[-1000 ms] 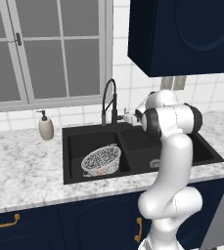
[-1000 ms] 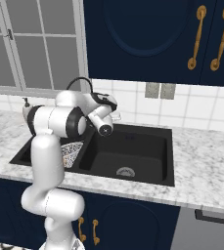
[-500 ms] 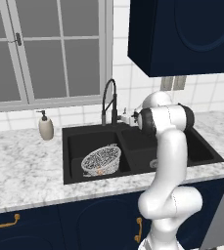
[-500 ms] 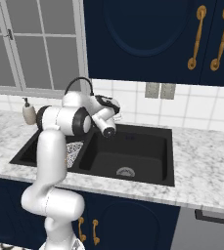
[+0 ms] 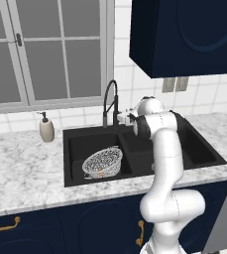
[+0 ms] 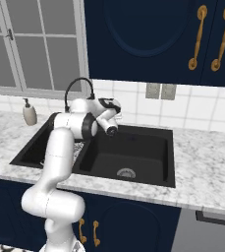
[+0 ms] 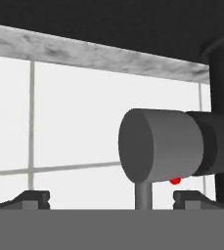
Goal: Put the colander in the sink, put the tangerine in the colander, and turn on the sink faucet and pour water over the colander.
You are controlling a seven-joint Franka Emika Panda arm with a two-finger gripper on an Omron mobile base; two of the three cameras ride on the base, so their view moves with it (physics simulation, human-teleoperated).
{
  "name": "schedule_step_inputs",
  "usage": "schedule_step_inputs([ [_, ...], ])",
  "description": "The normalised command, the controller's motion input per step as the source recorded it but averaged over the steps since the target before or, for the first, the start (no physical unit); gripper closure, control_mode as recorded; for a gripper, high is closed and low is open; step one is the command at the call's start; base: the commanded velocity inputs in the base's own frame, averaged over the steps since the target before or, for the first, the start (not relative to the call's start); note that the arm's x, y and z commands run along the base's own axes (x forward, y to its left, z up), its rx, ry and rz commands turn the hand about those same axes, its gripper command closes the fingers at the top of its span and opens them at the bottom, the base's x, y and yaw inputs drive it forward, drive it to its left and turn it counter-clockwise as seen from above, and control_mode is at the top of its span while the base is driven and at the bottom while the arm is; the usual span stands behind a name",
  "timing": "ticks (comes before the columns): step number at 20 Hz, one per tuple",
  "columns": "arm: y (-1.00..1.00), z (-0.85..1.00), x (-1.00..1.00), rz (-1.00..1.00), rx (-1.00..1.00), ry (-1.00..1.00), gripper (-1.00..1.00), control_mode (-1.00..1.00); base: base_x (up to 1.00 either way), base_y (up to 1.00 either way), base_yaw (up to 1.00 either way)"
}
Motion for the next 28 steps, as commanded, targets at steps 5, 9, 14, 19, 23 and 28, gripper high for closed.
schedule_step_inputs([
  [5,0.00,-0.17,0.57,0.00,0.01,-0.11,1.00,-1.00,0.00,0.00,0.00],
  [9,-0.58,-0.23,0.20,-0.14,0.00,-0.21,1.00,-1.00,0.00,0.00,0.00],
  [14,-1.00,-0.32,0.05,-0.26,0.00,-0.22,1.00,-1.00,0.00,0.00,0.00],
  [19,-1.00,-0.30,0.16,-0.35,-0.02,-0.08,1.00,-1.00,0.00,0.00,0.00],
  [23,-1.00,-0.26,0.05,-0.20,0.03,-0.01,1.00,-1.00,0.00,0.00,0.00],
  [28,-1.00,0.82,-0.32,0.03,0.49,0.01,1.00,-1.00,0.00,0.00,0.00],
])
